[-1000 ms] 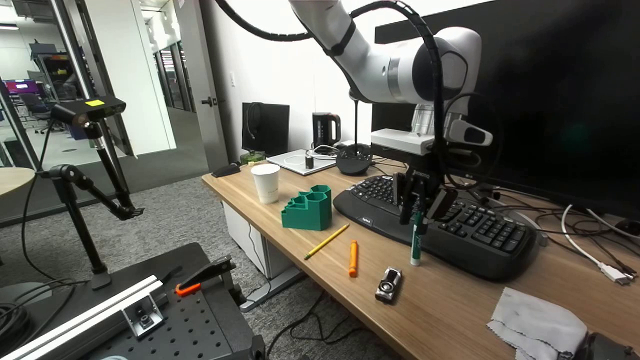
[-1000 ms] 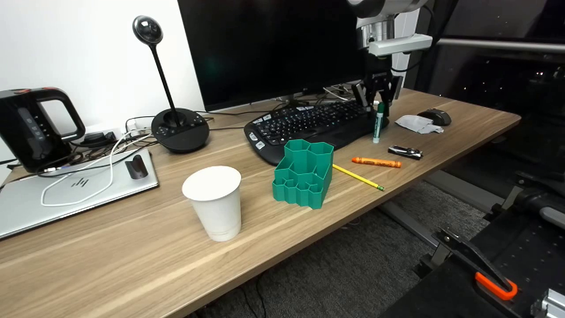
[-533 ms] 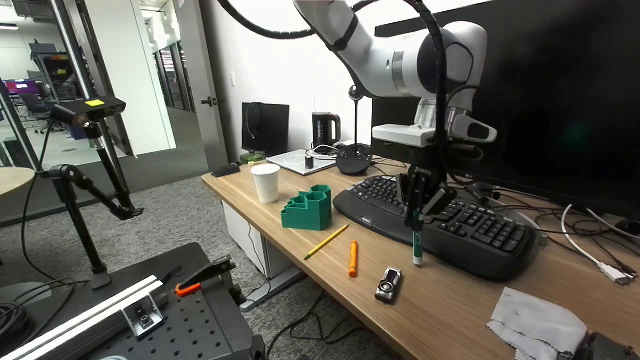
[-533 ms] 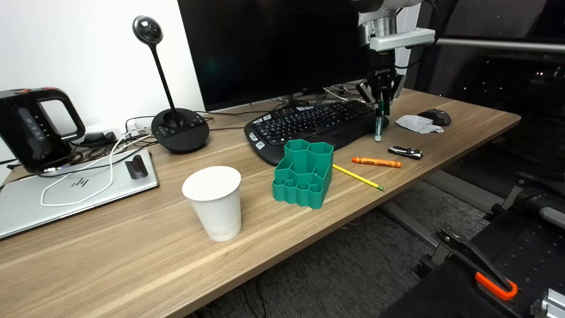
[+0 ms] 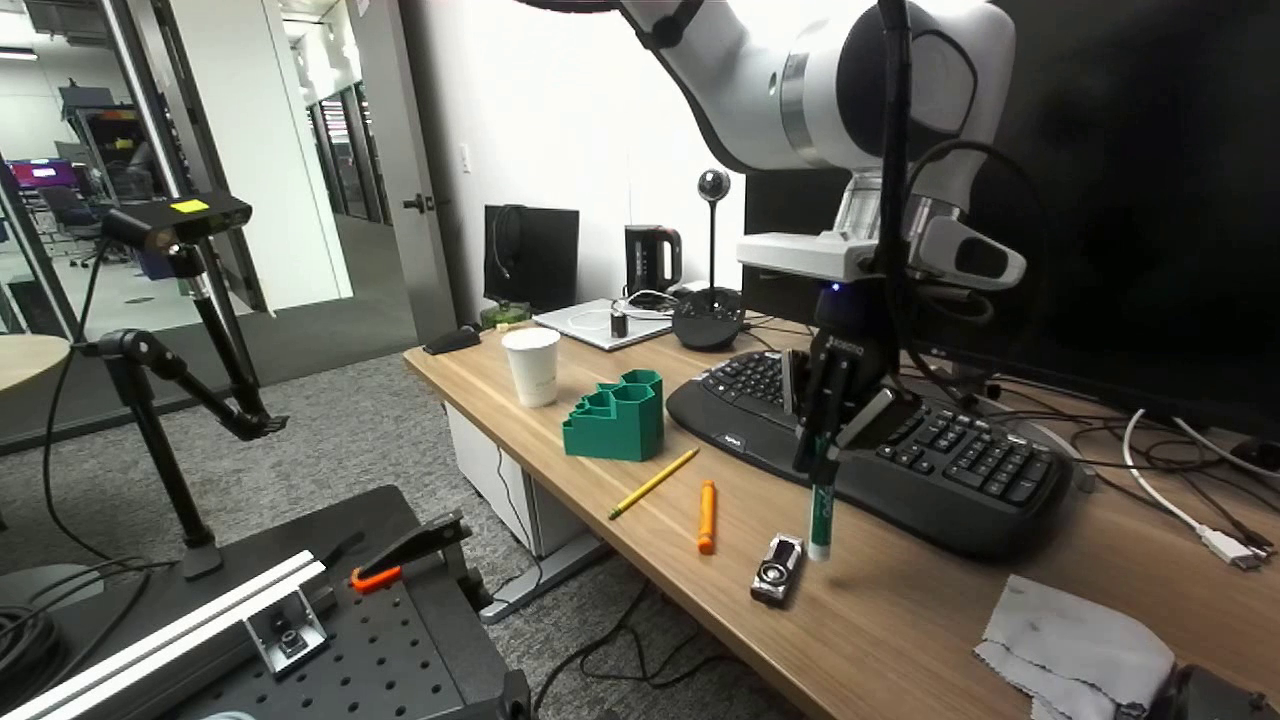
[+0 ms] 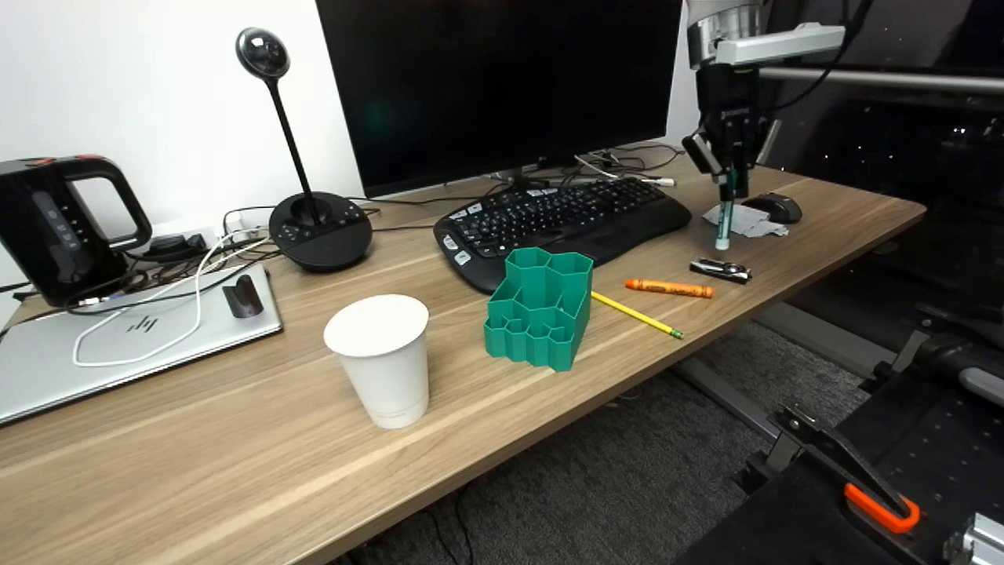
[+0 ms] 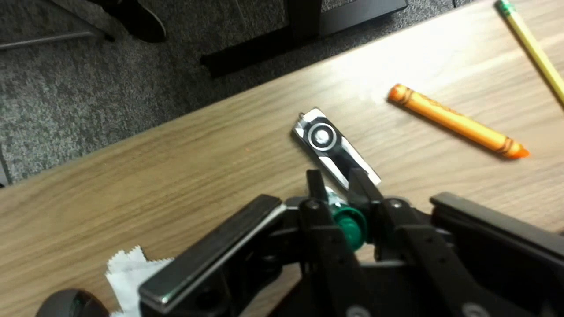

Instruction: Move the marker forward

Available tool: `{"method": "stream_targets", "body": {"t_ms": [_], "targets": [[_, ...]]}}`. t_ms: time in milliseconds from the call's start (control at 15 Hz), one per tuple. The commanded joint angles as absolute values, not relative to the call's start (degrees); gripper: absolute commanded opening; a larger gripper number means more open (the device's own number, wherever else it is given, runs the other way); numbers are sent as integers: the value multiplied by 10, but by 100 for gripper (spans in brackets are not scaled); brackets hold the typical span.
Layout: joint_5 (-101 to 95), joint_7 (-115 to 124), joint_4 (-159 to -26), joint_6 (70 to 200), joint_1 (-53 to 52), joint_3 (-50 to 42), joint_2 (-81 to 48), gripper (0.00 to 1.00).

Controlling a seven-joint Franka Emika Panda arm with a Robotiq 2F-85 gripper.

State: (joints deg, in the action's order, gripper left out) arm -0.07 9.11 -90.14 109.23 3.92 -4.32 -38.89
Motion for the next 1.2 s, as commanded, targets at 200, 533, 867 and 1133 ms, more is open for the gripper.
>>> {"method": "stream_targets", "body": {"t_ms": [200, 533, 867, 1133], "targets": [[23, 66, -1040, 1203, 98, -69, -336, 5], [46, 58, -1073, 1240, 124, -73, -324, 5], [71, 49, -1085, 1238, 132, -69, -317, 46], [83, 54, -1104, 1236, 130, -73, -309, 74]]}}
